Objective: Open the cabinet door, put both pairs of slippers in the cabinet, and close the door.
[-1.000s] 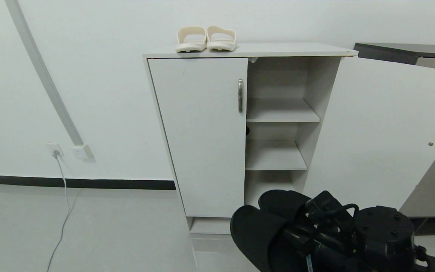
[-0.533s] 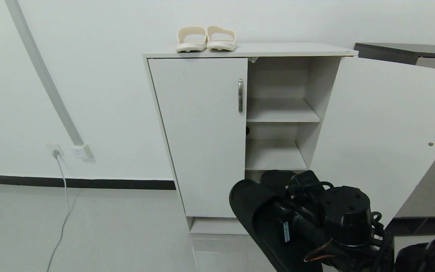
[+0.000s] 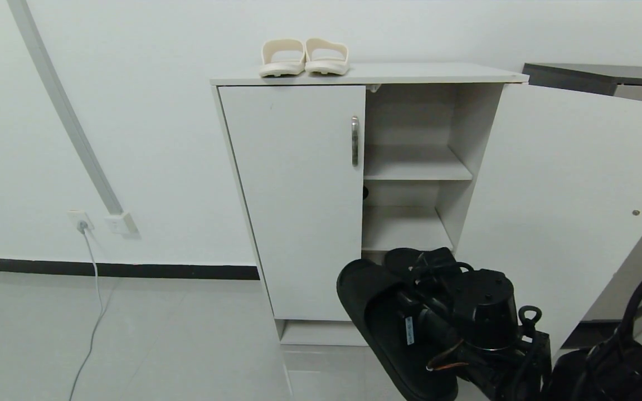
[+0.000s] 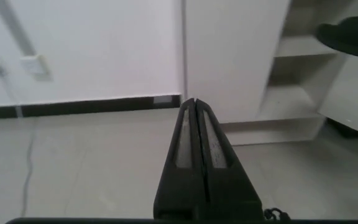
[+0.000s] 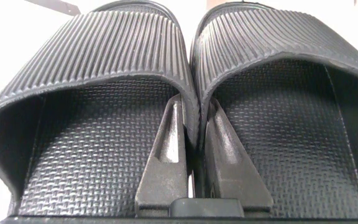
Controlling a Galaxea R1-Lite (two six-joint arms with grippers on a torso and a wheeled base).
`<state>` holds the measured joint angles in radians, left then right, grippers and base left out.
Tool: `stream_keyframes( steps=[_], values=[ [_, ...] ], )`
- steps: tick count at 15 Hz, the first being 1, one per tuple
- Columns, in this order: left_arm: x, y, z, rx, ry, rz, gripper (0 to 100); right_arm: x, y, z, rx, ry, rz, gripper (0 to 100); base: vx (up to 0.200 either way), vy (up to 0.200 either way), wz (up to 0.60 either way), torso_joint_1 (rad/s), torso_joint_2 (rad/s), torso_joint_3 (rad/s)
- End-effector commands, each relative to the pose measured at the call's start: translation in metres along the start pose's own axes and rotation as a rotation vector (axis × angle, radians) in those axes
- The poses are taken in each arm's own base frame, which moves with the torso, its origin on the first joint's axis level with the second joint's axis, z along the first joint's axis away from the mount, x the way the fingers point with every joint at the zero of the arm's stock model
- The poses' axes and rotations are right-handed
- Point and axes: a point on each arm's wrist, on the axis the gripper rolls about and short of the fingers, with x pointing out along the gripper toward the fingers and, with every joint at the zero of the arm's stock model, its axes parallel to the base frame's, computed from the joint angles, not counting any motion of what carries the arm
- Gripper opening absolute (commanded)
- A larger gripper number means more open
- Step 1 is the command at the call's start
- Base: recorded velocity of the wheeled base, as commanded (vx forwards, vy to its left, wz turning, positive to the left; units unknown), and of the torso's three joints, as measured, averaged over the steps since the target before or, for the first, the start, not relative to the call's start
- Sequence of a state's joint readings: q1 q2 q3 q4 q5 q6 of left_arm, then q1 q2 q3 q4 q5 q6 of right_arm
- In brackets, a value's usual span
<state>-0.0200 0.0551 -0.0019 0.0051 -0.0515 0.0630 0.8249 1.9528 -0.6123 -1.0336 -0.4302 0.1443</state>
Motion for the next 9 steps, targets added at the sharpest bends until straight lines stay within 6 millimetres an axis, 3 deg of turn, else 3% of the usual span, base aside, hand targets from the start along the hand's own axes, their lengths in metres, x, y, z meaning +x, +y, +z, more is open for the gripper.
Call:
stream_keyframes(
  steps=[1, 6, 9],
  values=[
    [-0.004, 0.0, -0.001, 0.003, -0.053, 0.061, 0, 0.007, 0.002, -0.003, -0.001, 0.005, -0.004, 0, 0.0, 0.0, 0.0, 0.0, 0.0, 0.0],
    [-0.004, 0.0, -0.001, -0.048, -0.053, 0.06, 0, 0.052, 0.019, -0.007, 0.066, -0.038, -0.198, 0, 0.0, 0.0, 0.0, 0.0, 0.0, 0.0],
    [-0.004, 0.0, -0.001, -0.046, -0.053, 0.06, 0, 0.087, 0.025, -0.01, 0.148, -0.062, -0.416, 0, 0.0, 0.0, 0.0, 0.0, 0.0, 0.0]
  ],
)
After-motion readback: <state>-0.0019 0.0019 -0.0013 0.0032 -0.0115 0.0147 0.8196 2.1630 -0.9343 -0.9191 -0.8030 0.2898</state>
